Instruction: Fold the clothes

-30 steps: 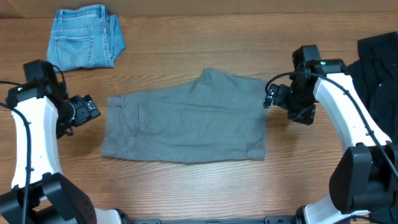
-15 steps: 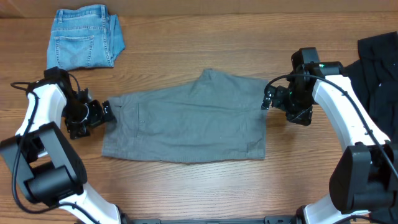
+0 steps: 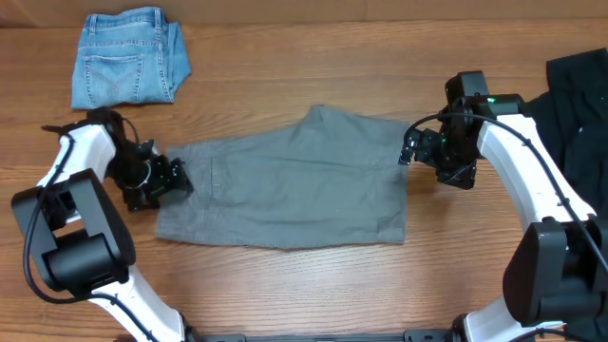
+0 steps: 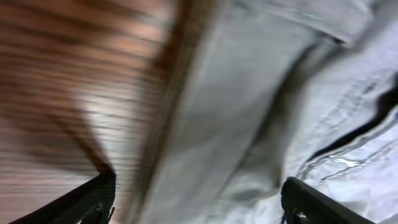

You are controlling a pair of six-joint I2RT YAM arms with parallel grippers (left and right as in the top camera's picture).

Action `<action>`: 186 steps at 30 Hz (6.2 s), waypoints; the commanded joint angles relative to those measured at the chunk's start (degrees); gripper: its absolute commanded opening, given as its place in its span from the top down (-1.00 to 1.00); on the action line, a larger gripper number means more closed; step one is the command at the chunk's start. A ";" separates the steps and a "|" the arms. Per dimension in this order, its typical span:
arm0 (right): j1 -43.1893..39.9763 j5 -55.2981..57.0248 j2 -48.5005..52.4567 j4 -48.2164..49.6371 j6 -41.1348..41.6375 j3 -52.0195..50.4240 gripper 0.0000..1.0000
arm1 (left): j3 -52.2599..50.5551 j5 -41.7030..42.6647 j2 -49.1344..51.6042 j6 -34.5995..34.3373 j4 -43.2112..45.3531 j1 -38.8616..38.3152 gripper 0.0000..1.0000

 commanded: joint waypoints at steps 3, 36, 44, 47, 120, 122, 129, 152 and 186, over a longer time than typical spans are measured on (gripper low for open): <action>1.49 -0.17 -0.28 0.28 -0.20 -0.26 -1.00 | -3.54 1.68 1.51 0.87 2.05 -3.02 -0.76; 4.00 -9.57 -0.20 19.30 -1.09 -19.32 -1.00 | 32.35 -9.18 -7.21 -12.61 -26.03 -11.39 0.92; 3.98 -9.46 3.17 21.49 -1.53 -19.32 -1.00 | 33.24 -5.64 -13.18 -15.39 -26.73 -24.59 0.92; 3.98 -9.33 3.48 22.47 -1.49 -19.32 -1.00 | 33.40 -5.86 -14.60 -17.16 -26.69 -29.44 0.92; -8.02 -6.05 7.43 -2.89 -2.16 4.52 -0.34 | 32.54 1.68 1.70 -16.90 -3.43 -61.44 -0.07; -9.57 -6.10 7.41 -6.67 -2.21 8.20 -0.36 | 32.54 1.64 1.68 -16.92 -3.82 -60.96 -0.06; -8.09 -17.81 6.78 -11.65 -13.05 11.39 -0.29 | 32.06 1.03 1.70 -16.94 -11.08 -55.58 0.10; -4.39 -7.74 21.09 8.83 -4.85 3.58 0.92 | 2.95 1.09 1.70 -19.52 2.49 -51.65 0.91; 15.17 -16.63 1.46 2.19 -1.20 -13.14 0.92 | 7.30 -6.29 -9.66 -22.14 -4.92 -48.76 0.91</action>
